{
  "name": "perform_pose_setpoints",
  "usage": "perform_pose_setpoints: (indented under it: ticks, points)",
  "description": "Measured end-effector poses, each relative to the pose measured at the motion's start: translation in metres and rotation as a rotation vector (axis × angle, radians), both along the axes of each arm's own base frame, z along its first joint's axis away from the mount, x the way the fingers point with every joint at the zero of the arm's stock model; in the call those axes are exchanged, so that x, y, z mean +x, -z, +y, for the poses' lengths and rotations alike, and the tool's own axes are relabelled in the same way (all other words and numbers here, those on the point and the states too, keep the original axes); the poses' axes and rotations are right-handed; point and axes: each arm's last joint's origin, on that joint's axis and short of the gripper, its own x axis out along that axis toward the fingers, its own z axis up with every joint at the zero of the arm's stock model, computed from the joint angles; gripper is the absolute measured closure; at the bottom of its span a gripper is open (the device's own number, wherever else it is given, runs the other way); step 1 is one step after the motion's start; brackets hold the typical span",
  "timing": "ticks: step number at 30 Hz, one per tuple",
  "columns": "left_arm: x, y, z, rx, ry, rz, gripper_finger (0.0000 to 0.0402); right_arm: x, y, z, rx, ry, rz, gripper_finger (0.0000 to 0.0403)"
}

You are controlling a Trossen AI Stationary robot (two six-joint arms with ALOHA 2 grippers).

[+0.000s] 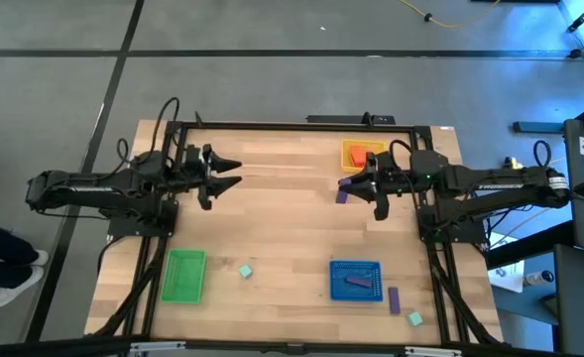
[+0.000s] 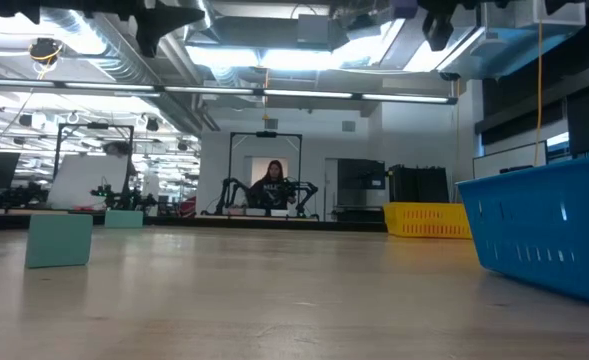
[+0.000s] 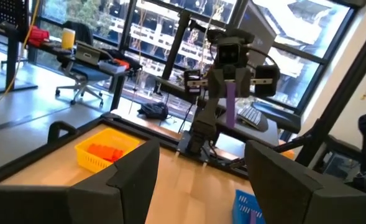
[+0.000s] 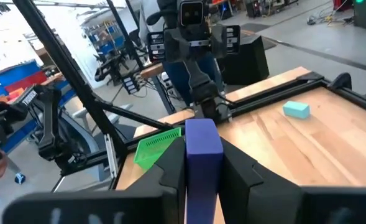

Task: Sort & place blocks by color
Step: Put the left purple block into the blue bin

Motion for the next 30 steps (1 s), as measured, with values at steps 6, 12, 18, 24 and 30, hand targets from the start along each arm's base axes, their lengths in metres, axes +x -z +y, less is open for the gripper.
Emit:
perform_pose_setpoints:
  ticks: [6, 12, 18, 24, 30]
  points:
    - [0.0, 0.001, 0.001, -0.004, -0.03, 0.001, 0.0173, 0.005, 0.008, 0.003, 0.085, -0.061, 0.063, 0.0345]
    - [0.0, 0.001, 0.002, -0.008, -0.061, 0.002, 0.0173, 0.016, 0.034, 0.042, 0.268, -0.271, 0.292, 0.0345]
    - [0.0, 0.001, 0.002, -0.01, -0.081, 0.002, 0.0173, 0.017, 0.066, 0.098, 0.369, -0.411, 0.565, 0.0345]
    - [0.0, 0.001, 0.003, -0.011, -0.088, 0.004, 0.0173, 0.016, 0.103, 0.126, 0.374, -0.347, 0.823, 0.0345]
    - [0.0, 0.001, 0.003, -0.013, -0.102, 0.002, 0.0173, 0.029, 0.121, 0.135, 0.34, -0.312, 0.923, 0.0345]
